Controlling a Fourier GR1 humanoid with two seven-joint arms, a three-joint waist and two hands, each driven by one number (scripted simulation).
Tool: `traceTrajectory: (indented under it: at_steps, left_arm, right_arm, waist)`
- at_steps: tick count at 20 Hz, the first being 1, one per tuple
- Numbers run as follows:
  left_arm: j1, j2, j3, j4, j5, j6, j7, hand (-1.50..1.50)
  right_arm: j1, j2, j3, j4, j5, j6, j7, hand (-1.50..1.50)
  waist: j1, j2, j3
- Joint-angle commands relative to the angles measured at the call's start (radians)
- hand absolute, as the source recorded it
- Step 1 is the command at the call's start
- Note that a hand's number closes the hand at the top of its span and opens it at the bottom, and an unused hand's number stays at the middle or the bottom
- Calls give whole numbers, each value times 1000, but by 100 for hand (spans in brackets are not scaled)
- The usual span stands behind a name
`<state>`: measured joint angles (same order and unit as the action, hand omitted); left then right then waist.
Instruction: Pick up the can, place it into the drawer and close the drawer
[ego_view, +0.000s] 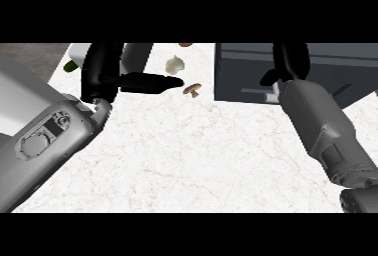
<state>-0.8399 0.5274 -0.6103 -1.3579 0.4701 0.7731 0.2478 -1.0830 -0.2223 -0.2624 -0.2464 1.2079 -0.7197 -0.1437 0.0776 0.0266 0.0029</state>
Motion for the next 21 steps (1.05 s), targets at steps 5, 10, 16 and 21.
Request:
traceTrajectory:
  at_steps: [5,10,16,21]
  left_arm:
    - [58,4,4,-38,-7,-23,-32,-150]
    - [91,7,14,-45,-21,4,-35,-150]
    - [137,52,50,-63,-13,-26,-44,-150]
    - [160,17,45,-73,-48,-13,-45,-150]
  right_arm:
    - [-105,102,-156,-47,-197,22,-118,-150]
    - [-98,116,-255,-63,-321,85,-246,-150]
    - [-127,127,-399,-84,-503,227,-317,-150]
    - [-105,145,-418,-59,-534,205,-380,-150]
  waist:
    - [25,5,1]
    - [4,-3,1]
    - [-18,-12,0]
    - [-27,-8,-1]
